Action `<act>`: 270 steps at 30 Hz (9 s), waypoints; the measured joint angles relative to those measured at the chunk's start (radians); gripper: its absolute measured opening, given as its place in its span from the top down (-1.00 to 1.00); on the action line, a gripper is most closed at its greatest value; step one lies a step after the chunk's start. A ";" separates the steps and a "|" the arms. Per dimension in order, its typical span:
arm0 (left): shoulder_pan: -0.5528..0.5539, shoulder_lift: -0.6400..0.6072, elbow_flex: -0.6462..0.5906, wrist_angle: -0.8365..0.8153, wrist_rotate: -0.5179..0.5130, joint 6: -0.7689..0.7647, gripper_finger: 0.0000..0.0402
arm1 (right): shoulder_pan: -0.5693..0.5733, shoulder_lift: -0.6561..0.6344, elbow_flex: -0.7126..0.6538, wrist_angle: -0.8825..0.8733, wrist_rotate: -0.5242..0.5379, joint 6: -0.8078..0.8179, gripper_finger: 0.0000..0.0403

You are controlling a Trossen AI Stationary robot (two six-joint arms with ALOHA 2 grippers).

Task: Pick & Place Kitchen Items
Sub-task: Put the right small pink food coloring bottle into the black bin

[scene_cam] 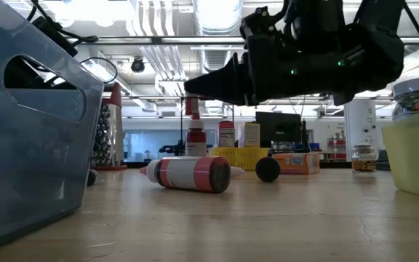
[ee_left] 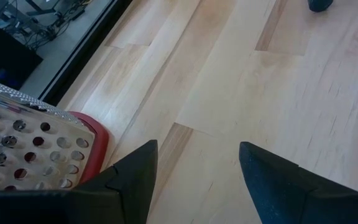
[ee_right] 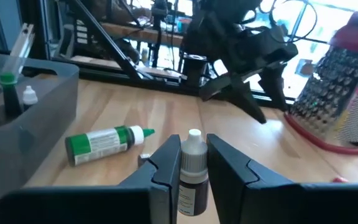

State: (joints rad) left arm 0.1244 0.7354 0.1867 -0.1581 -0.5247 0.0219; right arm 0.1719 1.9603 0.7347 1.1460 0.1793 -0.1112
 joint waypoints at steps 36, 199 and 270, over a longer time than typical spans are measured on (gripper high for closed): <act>0.000 0.001 0.000 0.000 0.000 0.000 -0.15 | -0.031 0.234 0.113 0.150 0.107 0.121 0.72; -0.002 0.000 0.002 0.394 0.421 -0.492 -0.15 | -0.122 -1.729 0.186 -2.313 0.109 0.268 -0.07; -0.222 0.925 0.868 -0.368 0.400 0.097 -0.03 | -0.122 -1.730 0.186 -2.313 0.109 0.268 -0.57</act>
State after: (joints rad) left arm -0.0971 1.6603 1.0550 -0.5259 -0.1243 0.1192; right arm 0.0498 0.2302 0.9211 -1.1671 0.2886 0.1570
